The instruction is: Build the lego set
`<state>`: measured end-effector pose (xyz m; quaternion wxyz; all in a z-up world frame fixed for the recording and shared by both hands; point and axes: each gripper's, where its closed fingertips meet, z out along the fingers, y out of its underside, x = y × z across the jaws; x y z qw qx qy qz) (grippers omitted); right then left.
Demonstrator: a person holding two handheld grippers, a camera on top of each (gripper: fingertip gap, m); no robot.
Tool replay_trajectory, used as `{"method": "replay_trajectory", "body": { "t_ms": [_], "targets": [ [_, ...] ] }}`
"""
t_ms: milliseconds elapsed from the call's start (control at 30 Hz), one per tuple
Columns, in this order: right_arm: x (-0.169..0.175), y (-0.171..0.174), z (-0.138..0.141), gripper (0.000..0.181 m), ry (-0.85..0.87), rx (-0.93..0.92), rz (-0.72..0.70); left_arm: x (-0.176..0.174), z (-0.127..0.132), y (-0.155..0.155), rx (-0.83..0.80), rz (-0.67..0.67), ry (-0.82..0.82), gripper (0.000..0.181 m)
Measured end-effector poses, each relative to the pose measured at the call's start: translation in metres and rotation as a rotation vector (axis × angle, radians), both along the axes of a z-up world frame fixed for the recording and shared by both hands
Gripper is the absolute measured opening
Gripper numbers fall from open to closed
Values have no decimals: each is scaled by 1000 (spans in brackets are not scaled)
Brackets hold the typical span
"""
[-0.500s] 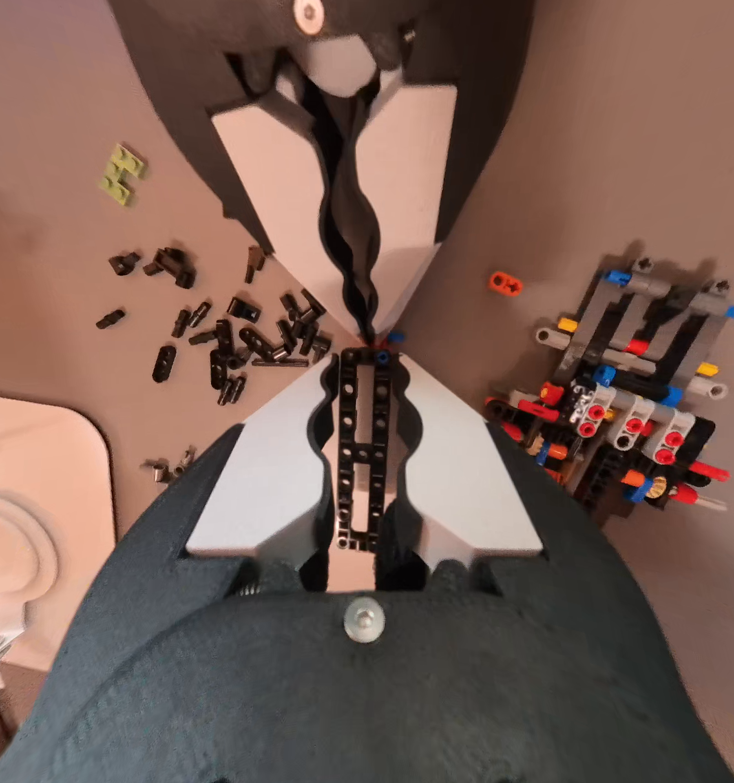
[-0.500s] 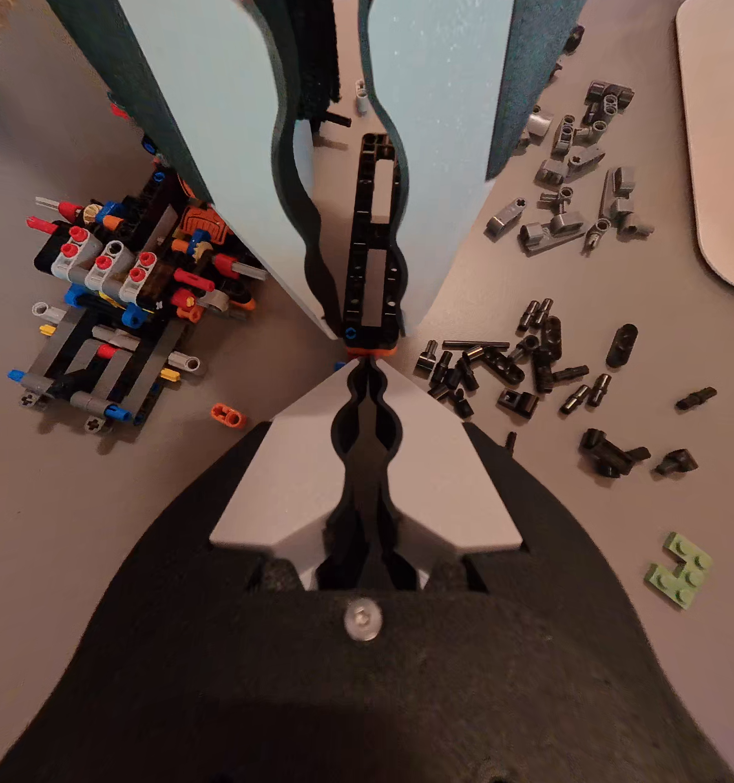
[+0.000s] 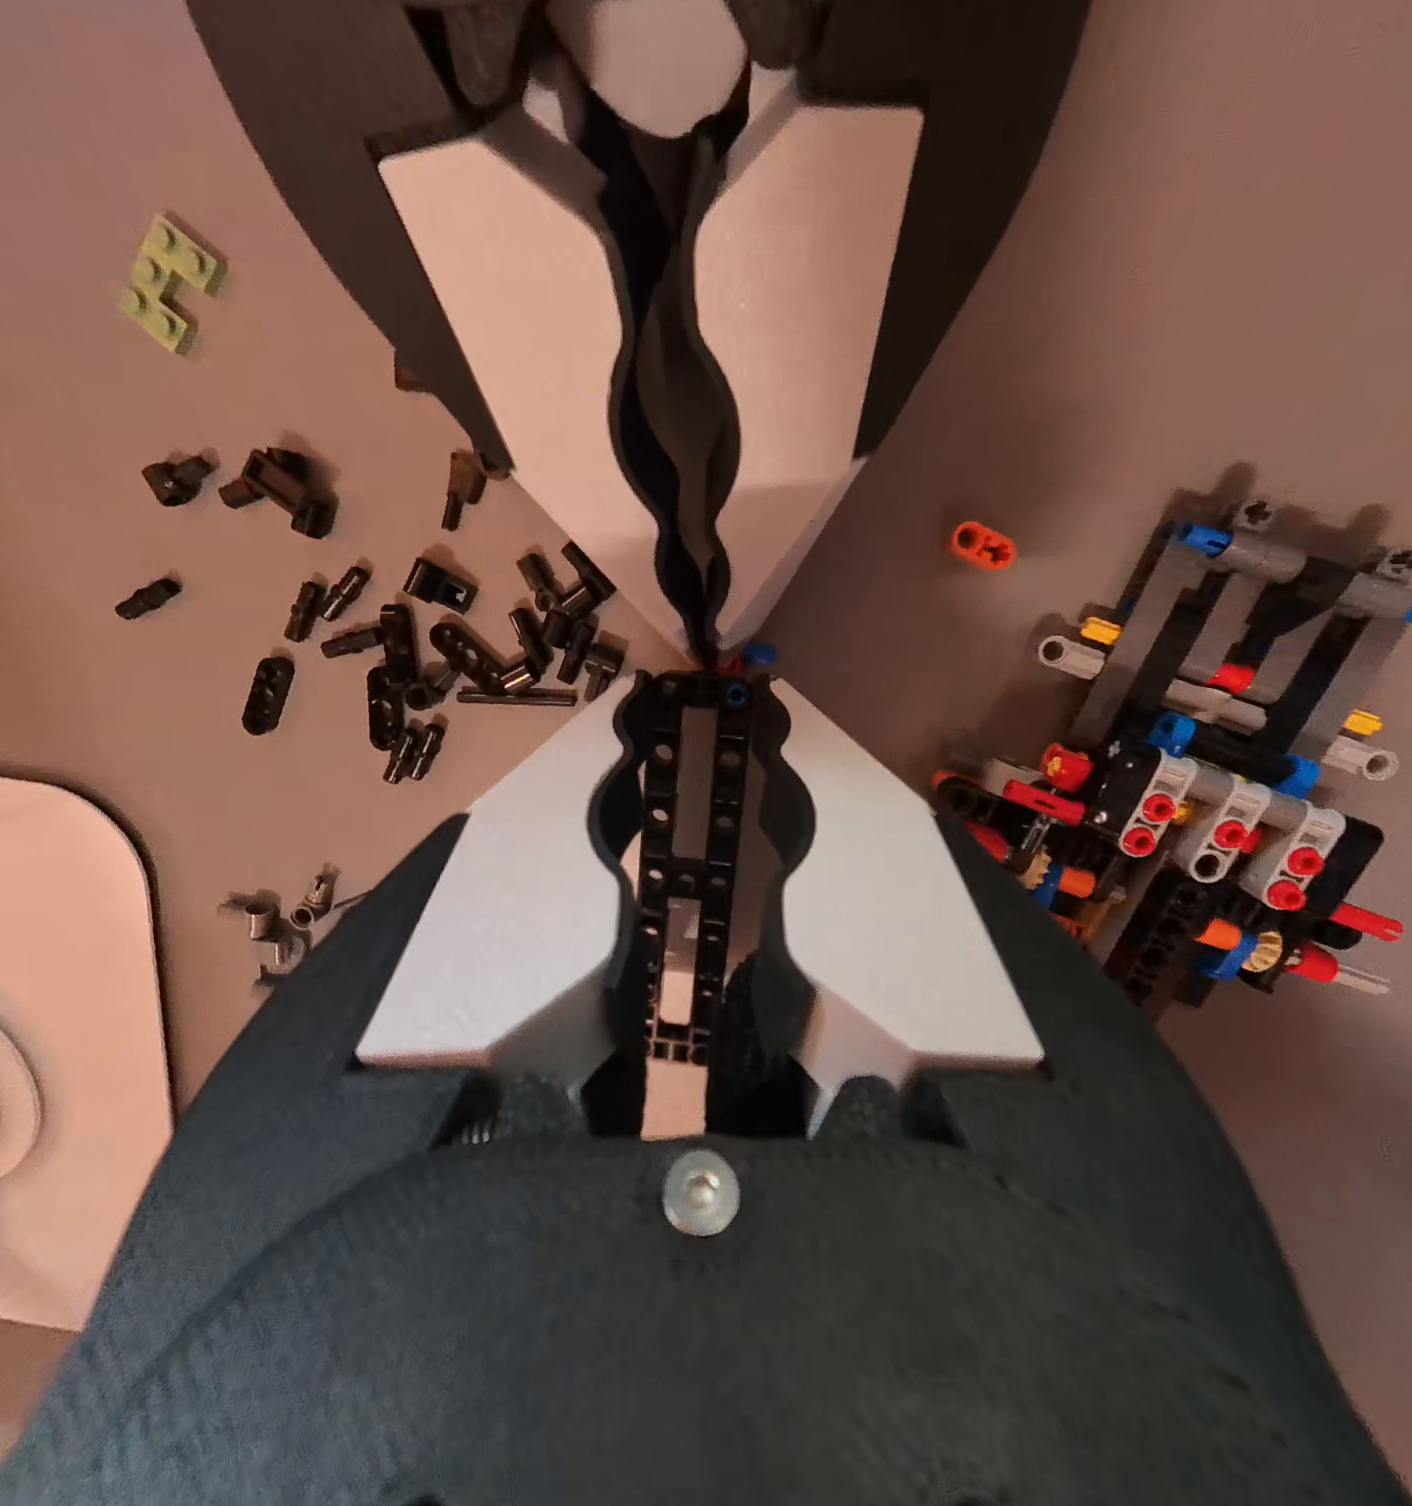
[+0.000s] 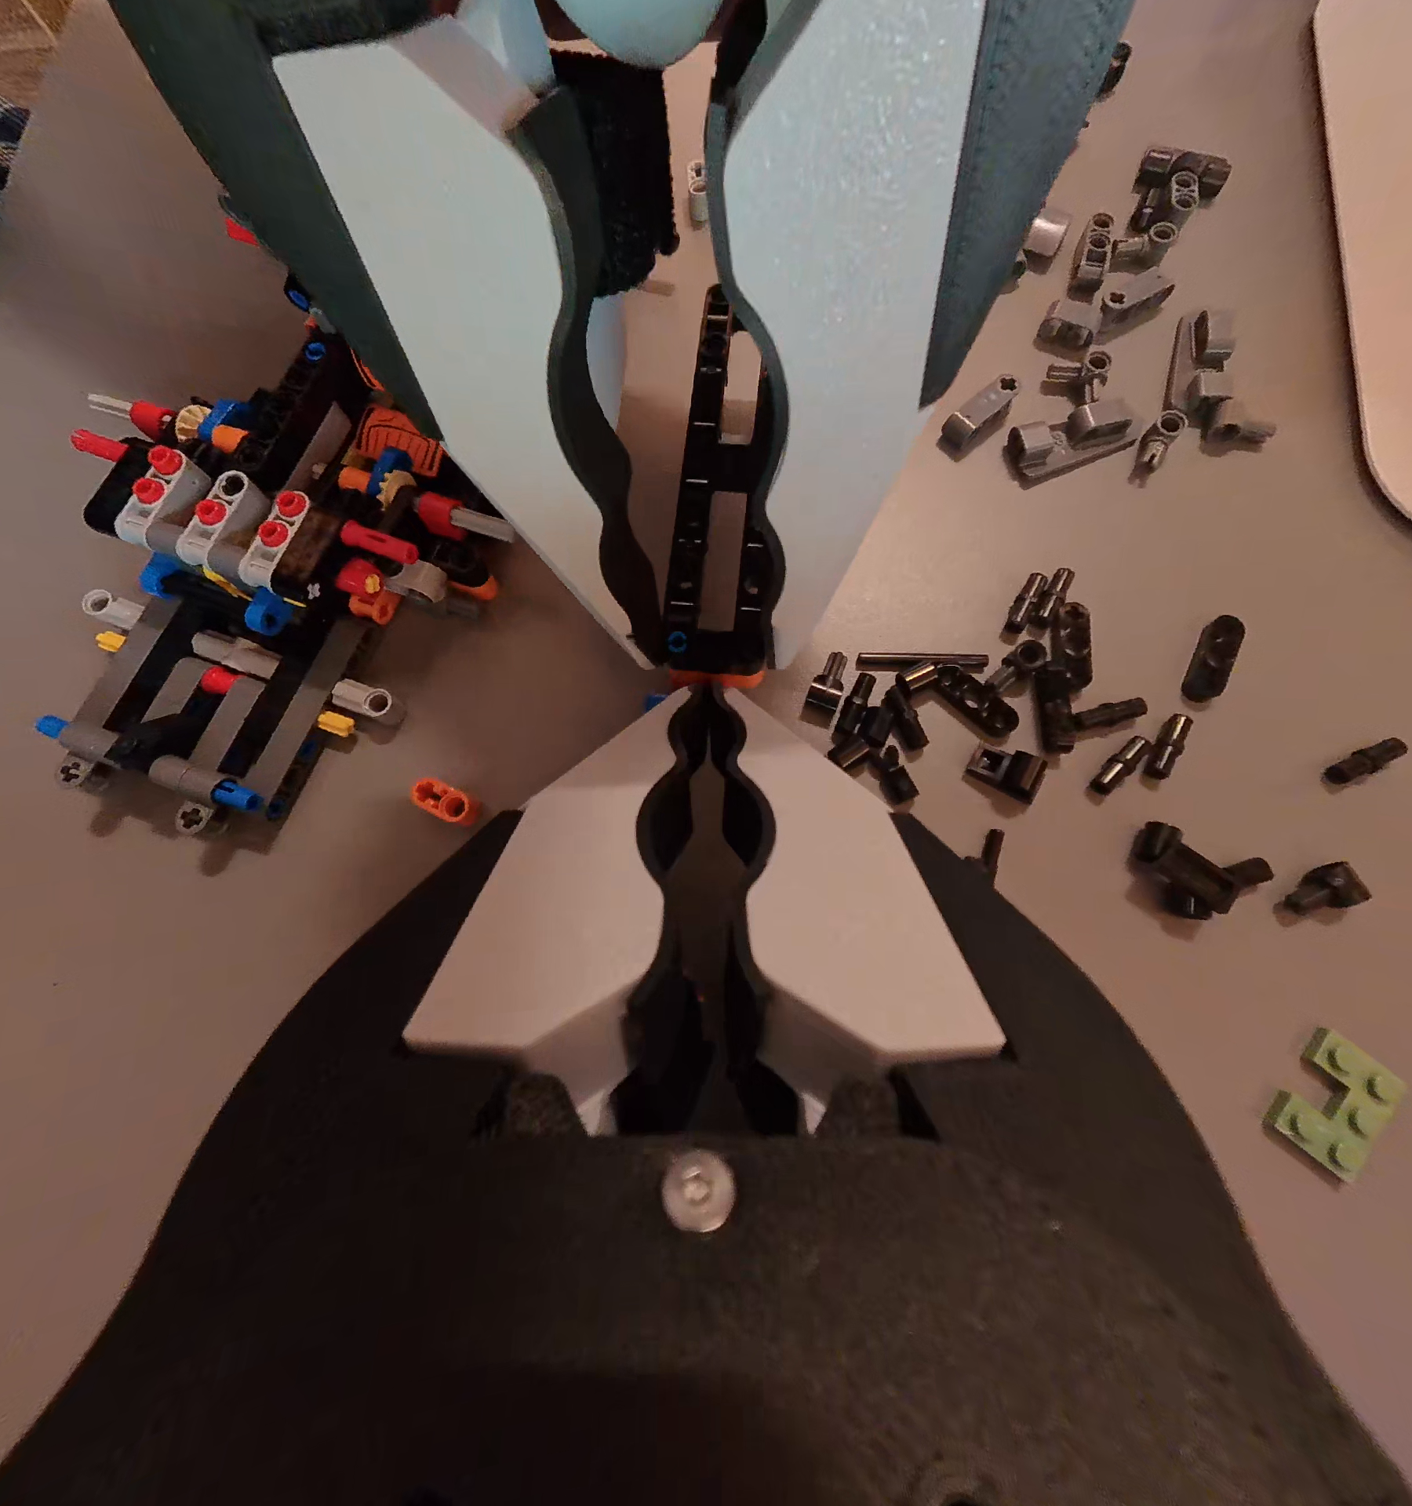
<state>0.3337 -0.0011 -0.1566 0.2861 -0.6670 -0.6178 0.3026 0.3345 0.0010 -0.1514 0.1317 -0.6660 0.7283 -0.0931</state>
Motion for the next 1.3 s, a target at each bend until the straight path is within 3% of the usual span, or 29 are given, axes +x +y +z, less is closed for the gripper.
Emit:
{"method": "replay_trajectory", "body": {
  "t_ms": [167,233,367,667,867,933,1000,1233,1300],
  "targets": [
    [1,3,5,5,-8,21,-12,-2,1,1,-20,38,-55,25],
    [3,4,18,14,51,-6,-17,-5,3,4,9,32,-55,25],
    [13,16,41,24,118,43,-55,-7,24,11,-23,91,-227,24],
    [0,15,64,32,90,448,-28,-3,61,11,-337,229,-450,24],
    [2,18,75,39,146,427,-69,7,89,22,-540,325,-614,24],
    [2,22,80,34,154,464,-105,9,93,24,-594,349,-637,23],
    [4,30,86,16,159,511,-167,11,96,24,-644,354,-659,23],
    [6,29,96,15,209,469,-181,14,107,25,-694,361,-729,24],
    [5,25,98,15,229,422,-169,12,109,27,-672,373,-749,31]
  ]
}}
